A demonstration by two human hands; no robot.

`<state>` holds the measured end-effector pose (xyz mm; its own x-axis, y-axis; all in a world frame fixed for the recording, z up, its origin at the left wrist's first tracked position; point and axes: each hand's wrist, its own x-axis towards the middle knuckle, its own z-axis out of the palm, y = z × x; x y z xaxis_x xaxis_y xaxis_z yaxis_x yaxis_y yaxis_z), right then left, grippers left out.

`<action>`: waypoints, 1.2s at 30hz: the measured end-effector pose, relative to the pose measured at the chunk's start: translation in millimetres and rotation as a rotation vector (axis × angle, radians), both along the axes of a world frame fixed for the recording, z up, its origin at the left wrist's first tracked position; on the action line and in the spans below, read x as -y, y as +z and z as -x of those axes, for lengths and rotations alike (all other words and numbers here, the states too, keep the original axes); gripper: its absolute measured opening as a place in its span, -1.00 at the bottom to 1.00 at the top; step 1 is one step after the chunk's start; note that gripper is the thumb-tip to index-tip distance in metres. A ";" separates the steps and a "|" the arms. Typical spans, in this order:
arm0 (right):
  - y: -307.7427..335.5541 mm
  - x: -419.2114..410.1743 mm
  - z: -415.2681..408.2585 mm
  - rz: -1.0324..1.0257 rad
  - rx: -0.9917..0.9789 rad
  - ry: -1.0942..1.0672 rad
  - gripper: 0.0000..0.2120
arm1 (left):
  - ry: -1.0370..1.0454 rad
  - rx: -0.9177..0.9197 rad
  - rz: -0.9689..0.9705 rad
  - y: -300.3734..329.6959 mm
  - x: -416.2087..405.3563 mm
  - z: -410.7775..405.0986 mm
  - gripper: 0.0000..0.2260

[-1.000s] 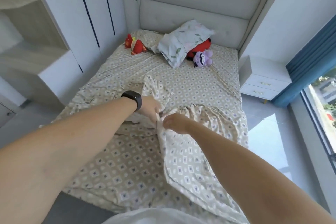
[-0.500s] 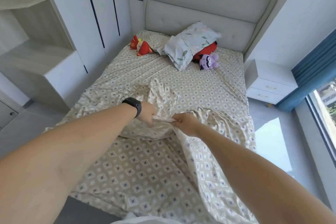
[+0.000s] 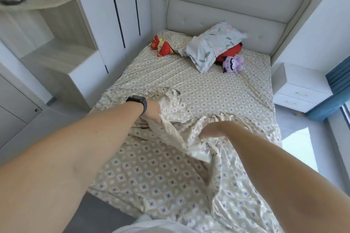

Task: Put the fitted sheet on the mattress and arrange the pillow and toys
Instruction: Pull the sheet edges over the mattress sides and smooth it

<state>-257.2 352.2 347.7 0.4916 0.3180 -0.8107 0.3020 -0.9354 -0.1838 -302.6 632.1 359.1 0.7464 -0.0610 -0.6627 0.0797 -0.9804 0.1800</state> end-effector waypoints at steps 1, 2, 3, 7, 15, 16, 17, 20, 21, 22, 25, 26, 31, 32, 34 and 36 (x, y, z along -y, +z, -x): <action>-3.2 -18.4 4.5 -0.171 -0.080 -0.101 -0.50 | 0.035 0.045 0.109 -2.3 -0.3 3.8 -0.70; -4.1 -38.0 10.6 -0.312 -0.155 -0.205 -0.50 | 0.077 0.095 0.203 -3.3 0.0 8.7 -0.70; -5.4 -55.3 16.8 -0.405 -0.228 -0.277 -0.48 | 0.099 0.147 0.275 -5.9 0.2 13.9 -0.69; -14.1 -105.4 48.8 -0.533 -0.542 -0.279 -0.57 | 0.072 0.327 0.312 -5.1 -19.9 35.0 -0.76; -3.3 -157.9 61.9 -0.522 0.064 -0.050 -0.77 | 0.090 0.348 0.292 -16.1 -75.9 54.7 -0.44; 0.5 -161.9 56.0 -0.499 0.086 -0.062 -0.77 | 0.075 0.277 0.285 -17.3 -80.8 50.8 -0.41; 5.1 -162.8 50.9 -0.488 0.117 -0.073 -0.76 | 0.037 0.196 0.270 -20.5 -84.8 48.3 -0.39; 13.9 -172.0 40.2 -0.482 0.205 -0.122 -0.79 | -0.174 -0.004 0.093 -29.4 -96.4 36.6 -0.71; 11.3 -177.2 40.8 -0.478 0.226 -0.173 -0.80 | -0.245 -0.001 0.044 -32.7 -104.4 29.6 -0.76; 10.5 -178.7 41.4 -0.469 0.232 -0.231 -0.80 | -0.277 0.017 0.020 -34.0 -110.9 22.7 -0.73; 1.7 -189.0 54.2 -0.389 0.264 -0.365 -0.80 | -0.435 0.030 -0.068 -38.8 -156.6 -0.3 -0.59; -0.5 -190.6 61.5 -0.348 0.275 -0.394 -0.79 | -0.478 0.023 -0.125 -40.6 -171.1 -6.4 -0.56; -14.5 -173.2 101.4 -0.029 0.297 -0.370 -0.76 | -0.698 0.104 -0.286 -46.5 -208.1 -5.9 -0.61; -15.4 -165.2 104.1 0.029 0.320 -0.400 -0.74 | -0.742 0.172 -0.262 -44.2 -207.5 -4.8 -0.69; -15.1 -153.6 103.5 0.157 0.345 -0.384 -0.73 | -0.706 0.210 -0.145 -43.0 -201.0 -0.5 -0.69; -16.8 -155.3 98.6 0.269 0.372 -0.322 -0.71 | -0.566 0.221 0.053 -42.1 -191.2 4.7 -0.65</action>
<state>-355.8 507.5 331.0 0.7983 -0.0896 -0.5956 -0.0081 -0.9904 0.1381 -307.3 823.4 317.0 0.7078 -0.5171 -0.4813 -0.4963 -0.8488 0.1822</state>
